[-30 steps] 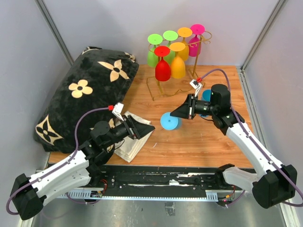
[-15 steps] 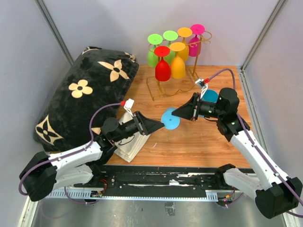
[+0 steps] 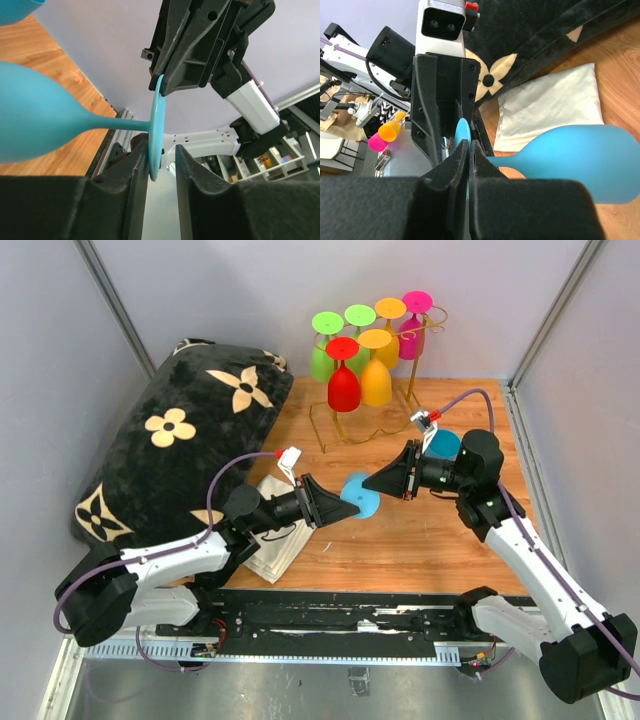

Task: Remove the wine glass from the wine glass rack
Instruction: Place the wine glass at the center of the board.

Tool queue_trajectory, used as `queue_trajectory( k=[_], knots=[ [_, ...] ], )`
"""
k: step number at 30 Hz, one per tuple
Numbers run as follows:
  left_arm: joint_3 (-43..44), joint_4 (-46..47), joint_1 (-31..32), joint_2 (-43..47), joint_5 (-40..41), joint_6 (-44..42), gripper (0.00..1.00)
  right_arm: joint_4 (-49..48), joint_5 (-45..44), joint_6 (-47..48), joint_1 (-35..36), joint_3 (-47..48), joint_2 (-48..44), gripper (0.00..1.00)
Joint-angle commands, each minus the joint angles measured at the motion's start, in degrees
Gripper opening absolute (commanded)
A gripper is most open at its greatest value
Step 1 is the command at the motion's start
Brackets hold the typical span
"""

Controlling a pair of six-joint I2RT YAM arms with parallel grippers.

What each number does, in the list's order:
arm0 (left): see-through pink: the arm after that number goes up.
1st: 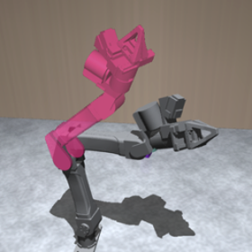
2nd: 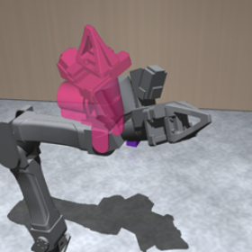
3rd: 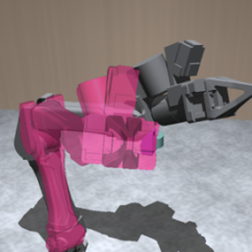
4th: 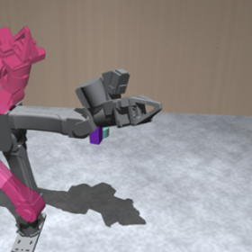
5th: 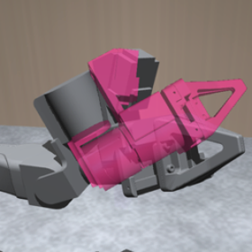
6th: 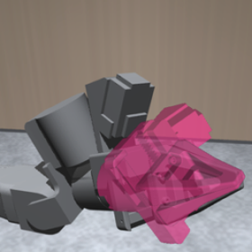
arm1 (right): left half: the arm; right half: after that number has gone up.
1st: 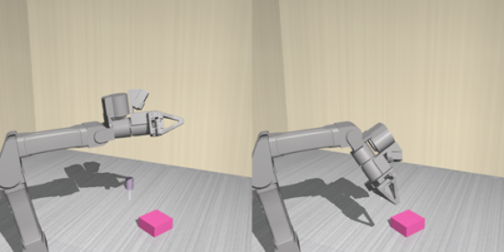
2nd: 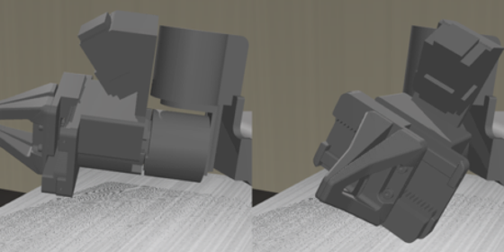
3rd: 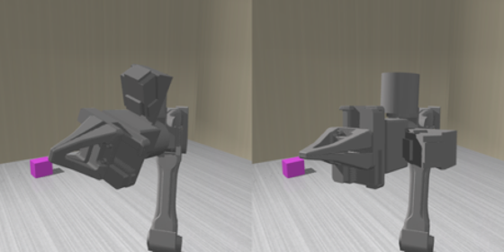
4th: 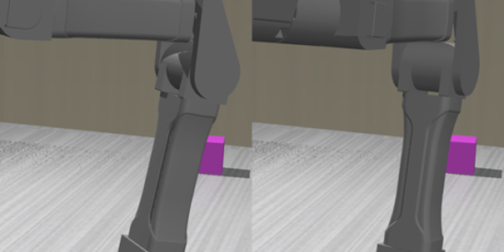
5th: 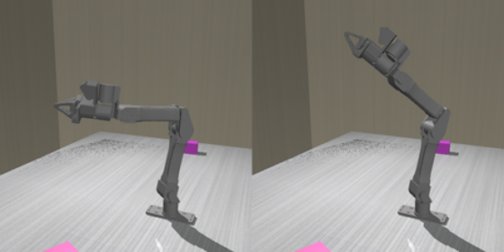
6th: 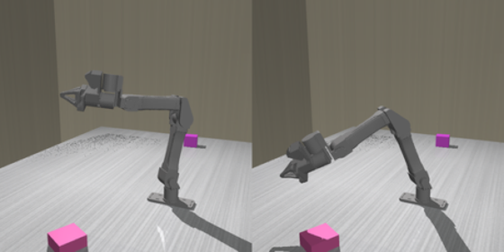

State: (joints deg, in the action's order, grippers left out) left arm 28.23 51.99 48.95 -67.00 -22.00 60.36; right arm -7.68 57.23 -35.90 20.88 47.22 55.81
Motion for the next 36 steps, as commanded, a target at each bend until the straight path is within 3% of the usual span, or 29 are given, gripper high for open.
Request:
queue_trajectory(
  k=[1, 6, 11, 17, 21, 27, 36],
  knots=[
    [2.9, 1.29, 0.75, -1.37, -5.94, -1.47, 0.26, -2.68, 1.95, 0.19, 0.92, 0.19, -0.27, 0.02],
    [4.12, -4.51, 0.89, 0.18, -6.78, -5.03, 0.01, 6.63, 0.68, 4.91, 0.91, 2.45, -1.83, 0.11],
    [0.43, -12.78, 0.98, 7.16, -1.93, -11.36, 0.01, 22.5, -5.72, 14.47, 0.9, 5.87, -5.41, 0.35],
    [0.28, -27.4, 0.97, 15.95, 3.04, -23.02, 0.0, 30.93, -17.21, 20.59, 0.77, 8.93, -8.85, 0.73],
    [0.99, -34.48, 0.97, 19.85, 4.57, -29.01, 0.01, 35.7, -22.16, 23.64, 0.74, 12.52, -7.6, 0.76],
    [-5.44, -27.72, 0.97, 26.65, 0.61, -31.82, 0.01, 42.23, -27.72, 24.19, 0.78, 17.51, -1.78, 0.79],
    [-11.39, -28.62, 1.05, 33.92, -4.8, -44.46, 0.0, 36.9, -26.95, 17.08, -0.03, 11.19, 0.8, 0.84]
  ],
)
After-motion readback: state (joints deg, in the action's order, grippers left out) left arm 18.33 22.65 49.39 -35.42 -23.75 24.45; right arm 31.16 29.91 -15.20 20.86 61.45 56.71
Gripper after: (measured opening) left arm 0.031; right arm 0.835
